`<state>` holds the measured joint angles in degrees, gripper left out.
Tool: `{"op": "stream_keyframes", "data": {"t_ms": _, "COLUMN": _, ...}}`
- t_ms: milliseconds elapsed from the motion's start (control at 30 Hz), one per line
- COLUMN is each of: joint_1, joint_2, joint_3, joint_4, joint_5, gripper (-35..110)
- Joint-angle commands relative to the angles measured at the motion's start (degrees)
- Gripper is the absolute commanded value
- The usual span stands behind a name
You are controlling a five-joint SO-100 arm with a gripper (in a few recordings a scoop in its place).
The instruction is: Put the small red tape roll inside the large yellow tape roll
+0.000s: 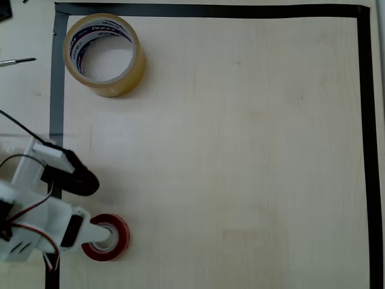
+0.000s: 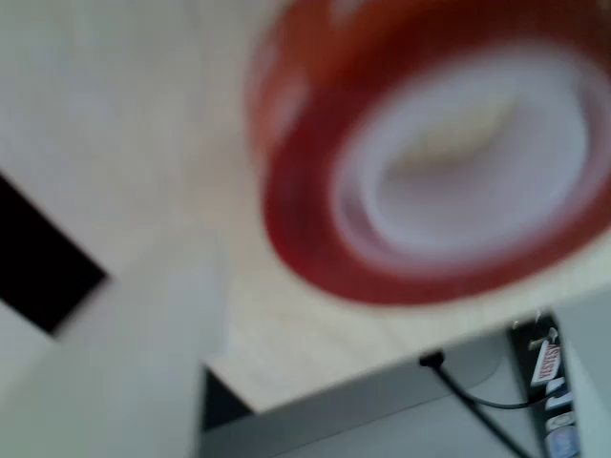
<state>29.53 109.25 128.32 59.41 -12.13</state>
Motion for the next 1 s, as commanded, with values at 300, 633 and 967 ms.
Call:
{"op": "stream_keyframes", "data": {"t_ms": 300, "joint_1": 0.62, "joint_2": -0.26, "joint_3": 3.08, "joint_4": -0.88, "joint_5": -2.64, "gripper": 24}}
{"op": "stream_keyframes", "data": {"t_ms": 633, "joint_1": 0.26, "joint_2": -8.79, "joint_3": 0.97, "joint_4": -2.37, "joint_5": -2.64, "gripper": 25}}
{"op": "stream_keyframes", "data": {"t_ms": 967, "joint_1": -1.76, "joint_2": -10.81, "joint_3": -0.44, "joint_4": -1.67, "joint_5": -2.81, "gripper": 10}}
